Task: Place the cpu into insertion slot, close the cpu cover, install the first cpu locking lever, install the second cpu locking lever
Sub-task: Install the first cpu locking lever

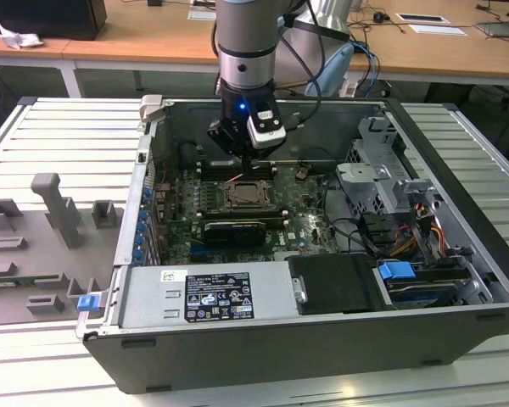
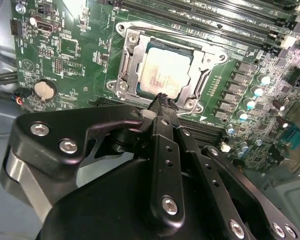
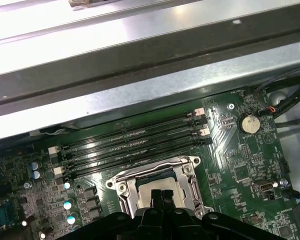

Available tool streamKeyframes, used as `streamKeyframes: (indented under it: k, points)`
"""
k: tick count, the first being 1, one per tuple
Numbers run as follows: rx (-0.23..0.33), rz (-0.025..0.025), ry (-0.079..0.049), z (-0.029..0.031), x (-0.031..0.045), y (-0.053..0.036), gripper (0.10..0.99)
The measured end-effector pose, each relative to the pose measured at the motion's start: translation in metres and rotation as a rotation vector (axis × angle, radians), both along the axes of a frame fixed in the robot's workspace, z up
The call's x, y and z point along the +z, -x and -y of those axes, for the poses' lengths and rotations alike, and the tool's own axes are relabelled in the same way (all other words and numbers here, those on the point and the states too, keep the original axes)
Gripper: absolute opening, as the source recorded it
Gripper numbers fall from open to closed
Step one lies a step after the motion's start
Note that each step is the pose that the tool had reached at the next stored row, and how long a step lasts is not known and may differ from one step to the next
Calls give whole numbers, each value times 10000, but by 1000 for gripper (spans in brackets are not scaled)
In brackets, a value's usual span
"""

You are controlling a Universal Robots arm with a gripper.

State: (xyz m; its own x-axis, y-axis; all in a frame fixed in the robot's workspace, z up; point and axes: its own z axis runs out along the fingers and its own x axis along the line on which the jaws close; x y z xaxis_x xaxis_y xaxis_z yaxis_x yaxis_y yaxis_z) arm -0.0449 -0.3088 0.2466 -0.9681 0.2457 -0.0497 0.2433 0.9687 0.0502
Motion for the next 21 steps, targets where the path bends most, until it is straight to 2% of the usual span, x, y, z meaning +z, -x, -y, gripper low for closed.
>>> streamKeyframes:
  k: [12,21]
  points:
    - [1164,0,0,0,0,0,106]
    - [2360,1,0,5,0,0,106]
